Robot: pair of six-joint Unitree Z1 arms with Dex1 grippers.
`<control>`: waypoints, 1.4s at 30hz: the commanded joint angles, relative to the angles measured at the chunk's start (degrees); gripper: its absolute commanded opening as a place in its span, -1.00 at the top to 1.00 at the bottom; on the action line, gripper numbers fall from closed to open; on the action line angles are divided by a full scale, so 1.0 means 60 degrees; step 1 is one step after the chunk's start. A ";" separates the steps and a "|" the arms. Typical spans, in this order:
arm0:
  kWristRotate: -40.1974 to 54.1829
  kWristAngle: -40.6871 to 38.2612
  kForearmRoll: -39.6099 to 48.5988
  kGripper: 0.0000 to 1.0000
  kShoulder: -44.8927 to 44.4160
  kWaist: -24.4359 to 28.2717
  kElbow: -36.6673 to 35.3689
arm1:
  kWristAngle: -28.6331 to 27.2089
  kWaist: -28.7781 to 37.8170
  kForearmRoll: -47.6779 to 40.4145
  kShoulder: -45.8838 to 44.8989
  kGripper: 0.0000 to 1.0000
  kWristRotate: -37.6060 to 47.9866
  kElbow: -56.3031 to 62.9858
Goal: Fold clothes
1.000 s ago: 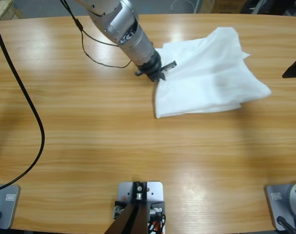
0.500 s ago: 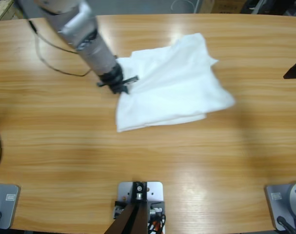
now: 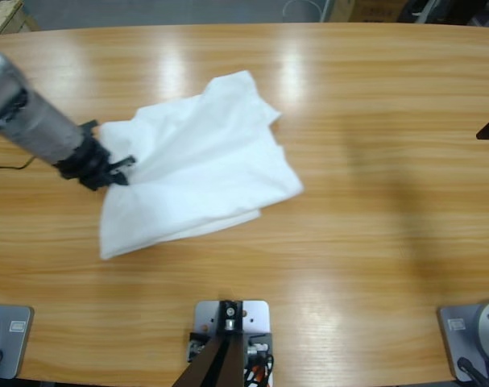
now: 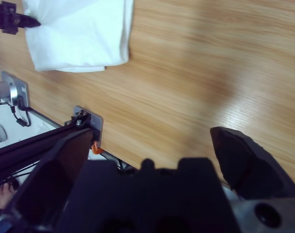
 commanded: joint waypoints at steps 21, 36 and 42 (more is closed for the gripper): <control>0.3280 -0.0529 0.0044 1.00 -0.0303 0.3447 0.0028 | 0.0170 0.0131 -0.0303 -0.0564 -0.98 0.0103 0.0616; 0.4112 -0.0626 0.1518 -1.00 -0.2908 0.3940 -0.0461 | 0.0199 0.0131 -0.0479 -0.0626 -0.98 0.0165 0.0733; 0.4103 -0.0922 0.1328 -1.00 -0.2615 0.2794 -0.0704 | 0.0214 0.0131 -0.0508 -0.0702 -0.98 0.0165 0.0801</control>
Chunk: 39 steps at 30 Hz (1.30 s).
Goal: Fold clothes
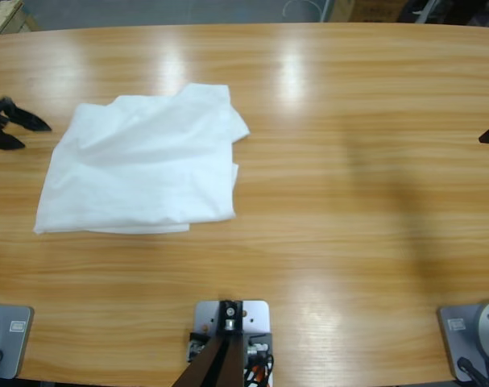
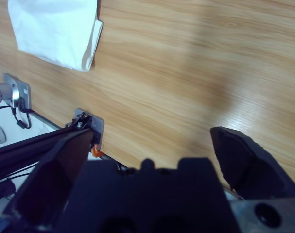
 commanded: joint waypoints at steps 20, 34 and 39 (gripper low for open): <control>-0.0031 -0.0647 -0.0523 -0.97 0.3237 -0.1042 -0.0161 | 0.0090 0.0129 -0.0072 -0.0159 -0.98 0.0111 0.0391; 0.0813 -0.0981 -0.0523 -0.98 0.0914 -0.0590 -0.0097 | 0.0178 0.1034 -0.0193 0.0404 -0.97 0.0697 -0.0195; 0.1050 -0.1854 -0.0508 -0.98 0.0506 0.0467 0.0342 | 0.0163 0.1037 -0.0178 -0.0133 -0.97 0.0711 0.0048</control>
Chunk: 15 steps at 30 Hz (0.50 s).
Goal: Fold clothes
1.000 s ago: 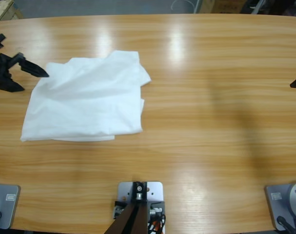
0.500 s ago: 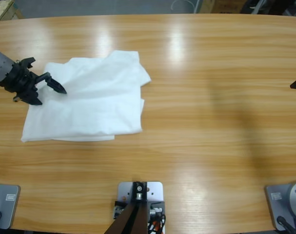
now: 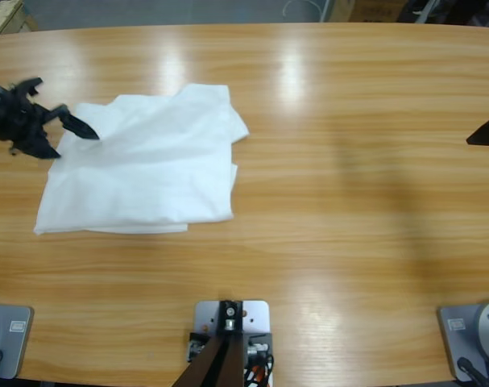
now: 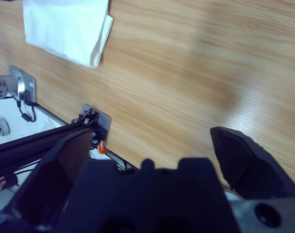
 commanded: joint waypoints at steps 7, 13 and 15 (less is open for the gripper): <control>0.0503 -0.2973 -0.0741 -0.97 -0.0314 0.3047 0.1587 | 0.0128 0.0170 0.0097 -0.1111 -0.97 0.0352 0.0599; 0.0432 -0.3111 -0.1318 -0.96 0.0400 0.3035 0.1968 | 0.0128 0.0184 0.0279 -0.1295 -0.97 0.0372 0.0570; 0.0312 -0.2973 -0.1412 -0.96 0.0564 0.3064 0.1945 | 0.0128 0.0196 0.0349 -0.1319 -0.97 0.0372 0.0555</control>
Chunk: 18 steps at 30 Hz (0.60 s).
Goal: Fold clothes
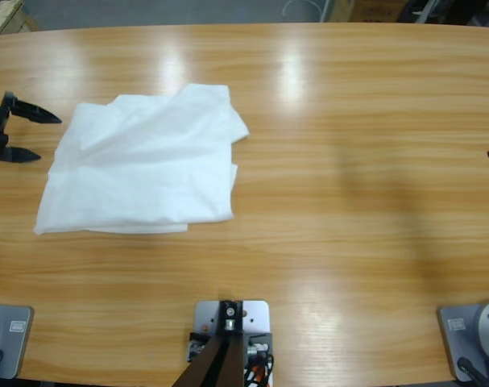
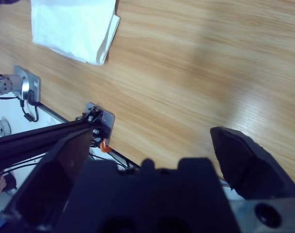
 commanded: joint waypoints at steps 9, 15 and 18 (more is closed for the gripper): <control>-0.0056 0.0767 -0.0659 -0.96 0.1744 -0.0032 -0.0146 | 0.0113 0.0190 0.0256 -0.0263 -0.97 0.0102 0.0298; 0.0043 0.0961 -0.0659 -0.96 0.2157 -0.0029 -0.0401 | 0.0084 0.0190 0.0241 -0.0111 -0.97 0.0102 0.0298; 0.0117 0.0970 -0.0659 -0.96 0.2430 -0.0211 -0.0559 | 0.0070 0.0190 0.0227 -0.0038 -0.97 0.0102 0.0298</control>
